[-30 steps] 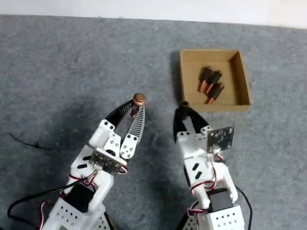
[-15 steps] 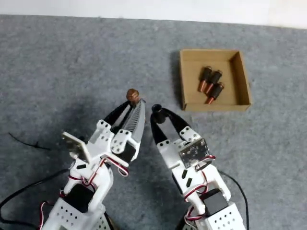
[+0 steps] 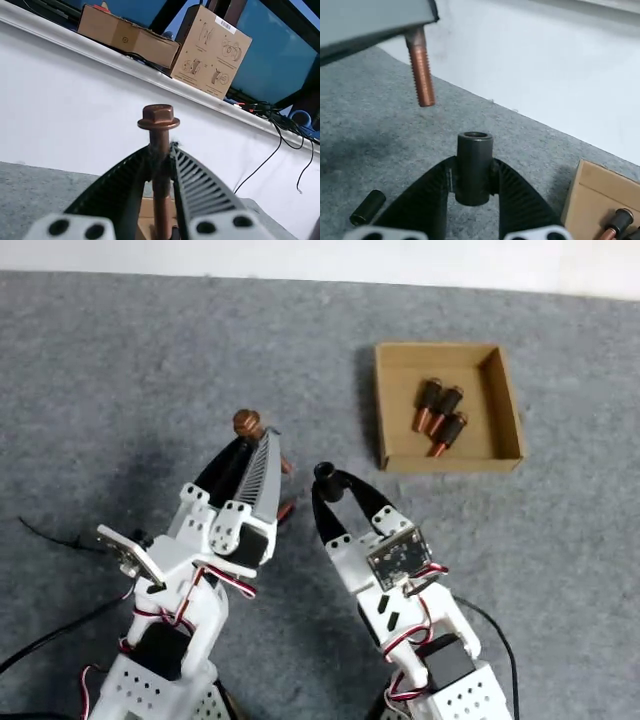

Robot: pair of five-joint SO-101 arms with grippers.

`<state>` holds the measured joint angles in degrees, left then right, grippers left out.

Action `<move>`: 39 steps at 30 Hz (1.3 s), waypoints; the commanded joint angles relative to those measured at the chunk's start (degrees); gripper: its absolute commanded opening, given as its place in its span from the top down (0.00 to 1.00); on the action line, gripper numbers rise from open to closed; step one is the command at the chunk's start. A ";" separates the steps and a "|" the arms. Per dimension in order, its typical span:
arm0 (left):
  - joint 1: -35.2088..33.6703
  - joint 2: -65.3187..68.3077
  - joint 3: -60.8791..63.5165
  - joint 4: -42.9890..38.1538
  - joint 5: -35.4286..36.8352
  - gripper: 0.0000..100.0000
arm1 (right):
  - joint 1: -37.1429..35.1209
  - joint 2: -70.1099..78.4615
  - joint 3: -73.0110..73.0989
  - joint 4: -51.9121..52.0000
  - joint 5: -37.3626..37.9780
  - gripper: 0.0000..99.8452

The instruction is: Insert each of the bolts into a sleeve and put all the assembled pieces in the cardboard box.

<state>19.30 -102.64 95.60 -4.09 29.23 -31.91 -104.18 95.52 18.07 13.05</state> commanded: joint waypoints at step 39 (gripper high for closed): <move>8.66 -1.36 1.54 0.35 -6.42 1.00 | -2.86 -0.75 5.93 1.89 5.54 1.00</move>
<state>26.77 -102.64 95.87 -4.00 23.69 -35.60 -104.18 95.52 19.82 20.70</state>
